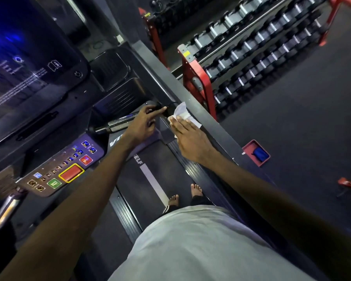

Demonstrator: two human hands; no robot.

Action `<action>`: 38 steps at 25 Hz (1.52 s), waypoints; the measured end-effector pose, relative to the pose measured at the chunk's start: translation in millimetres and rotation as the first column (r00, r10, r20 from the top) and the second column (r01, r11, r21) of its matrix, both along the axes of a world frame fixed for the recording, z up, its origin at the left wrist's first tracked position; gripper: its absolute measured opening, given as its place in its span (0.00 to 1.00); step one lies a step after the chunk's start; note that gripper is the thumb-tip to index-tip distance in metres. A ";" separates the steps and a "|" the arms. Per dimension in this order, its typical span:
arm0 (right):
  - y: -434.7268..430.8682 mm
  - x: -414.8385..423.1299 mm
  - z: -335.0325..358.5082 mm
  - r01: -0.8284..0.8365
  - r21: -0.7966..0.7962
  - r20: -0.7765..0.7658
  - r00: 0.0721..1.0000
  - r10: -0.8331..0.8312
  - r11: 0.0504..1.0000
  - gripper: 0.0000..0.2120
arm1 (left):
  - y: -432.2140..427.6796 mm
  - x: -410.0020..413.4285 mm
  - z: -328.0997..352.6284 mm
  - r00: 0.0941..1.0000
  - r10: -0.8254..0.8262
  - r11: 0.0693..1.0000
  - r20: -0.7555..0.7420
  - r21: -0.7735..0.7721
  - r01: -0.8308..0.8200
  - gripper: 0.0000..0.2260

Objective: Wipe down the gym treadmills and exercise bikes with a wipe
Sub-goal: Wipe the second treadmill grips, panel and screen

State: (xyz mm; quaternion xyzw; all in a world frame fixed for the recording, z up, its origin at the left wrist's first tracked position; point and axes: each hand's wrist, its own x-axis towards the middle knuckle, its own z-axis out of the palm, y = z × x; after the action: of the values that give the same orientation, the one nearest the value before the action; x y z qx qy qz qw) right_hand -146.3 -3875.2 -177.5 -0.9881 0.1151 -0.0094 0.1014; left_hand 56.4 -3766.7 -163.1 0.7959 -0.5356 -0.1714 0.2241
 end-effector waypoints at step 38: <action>46.8 128.6 -5.2 0.272 0.433 0.092 0.935 -0.342 0.859 0.26 | 124.6 100.6 41.8 0.914 0.016 0.944 0.405 0.294 -0.147 0.23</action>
State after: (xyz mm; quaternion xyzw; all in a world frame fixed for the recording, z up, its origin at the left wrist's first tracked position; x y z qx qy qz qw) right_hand -17.7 -3828.4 -182.8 -0.9085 0.2621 -0.0833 0.3145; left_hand 157.0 -3642.1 -121.3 0.8616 -0.5010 -0.0811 -0.0135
